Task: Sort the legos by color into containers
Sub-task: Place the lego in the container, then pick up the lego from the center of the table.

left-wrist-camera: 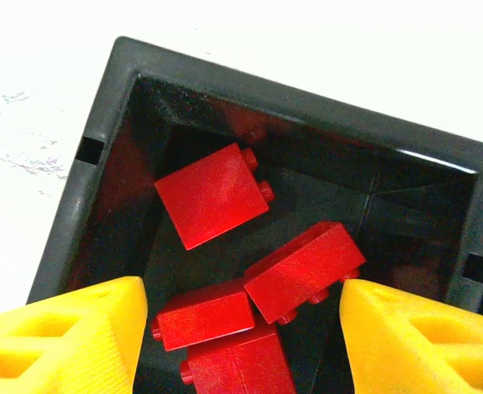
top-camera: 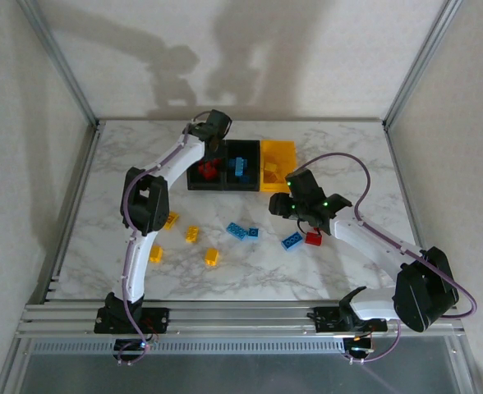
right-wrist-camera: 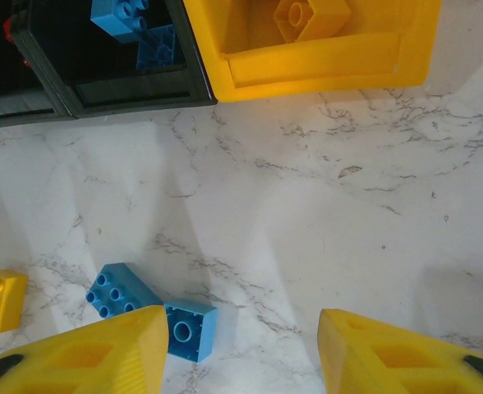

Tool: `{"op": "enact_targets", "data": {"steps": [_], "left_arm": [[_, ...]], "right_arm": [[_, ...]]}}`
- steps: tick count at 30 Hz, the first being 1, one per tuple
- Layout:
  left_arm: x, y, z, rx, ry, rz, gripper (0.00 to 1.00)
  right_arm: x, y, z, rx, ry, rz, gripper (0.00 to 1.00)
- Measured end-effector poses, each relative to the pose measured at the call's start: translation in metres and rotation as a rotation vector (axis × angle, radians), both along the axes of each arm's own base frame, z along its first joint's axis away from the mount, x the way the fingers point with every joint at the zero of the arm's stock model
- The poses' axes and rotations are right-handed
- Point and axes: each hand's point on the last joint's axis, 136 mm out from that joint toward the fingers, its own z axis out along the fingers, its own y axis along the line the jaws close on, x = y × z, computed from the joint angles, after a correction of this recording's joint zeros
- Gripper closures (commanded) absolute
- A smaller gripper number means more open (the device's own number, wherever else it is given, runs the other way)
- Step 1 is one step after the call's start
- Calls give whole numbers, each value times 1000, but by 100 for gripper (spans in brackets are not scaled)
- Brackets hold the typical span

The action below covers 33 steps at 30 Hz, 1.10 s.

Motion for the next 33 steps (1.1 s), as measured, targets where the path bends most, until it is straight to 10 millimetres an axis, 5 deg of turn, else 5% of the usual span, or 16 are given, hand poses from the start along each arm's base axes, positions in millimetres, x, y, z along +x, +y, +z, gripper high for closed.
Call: {"op": "enact_targets", "data": {"steps": [6,13,22,28,33], "left_arm": [[-22,2,37,-29,-43,-15,36],[-78,-6,70,-116,-107,-88,35],[-147,-24,30,-124,-20,-194,36],[-196,-7,7,-127,34,-175,36],[-216,6,4,-137,40,-153,32]], "right_arm": [[1,-1,1,-10,-8,4,48],[1,-5,2,-21,-8,-3,46],[-1,-7,9,-12,-22,-4,46],[-1,-6,8,-10,-19,1,46],[-1,-3,4,-12,-6,11,46]]}}
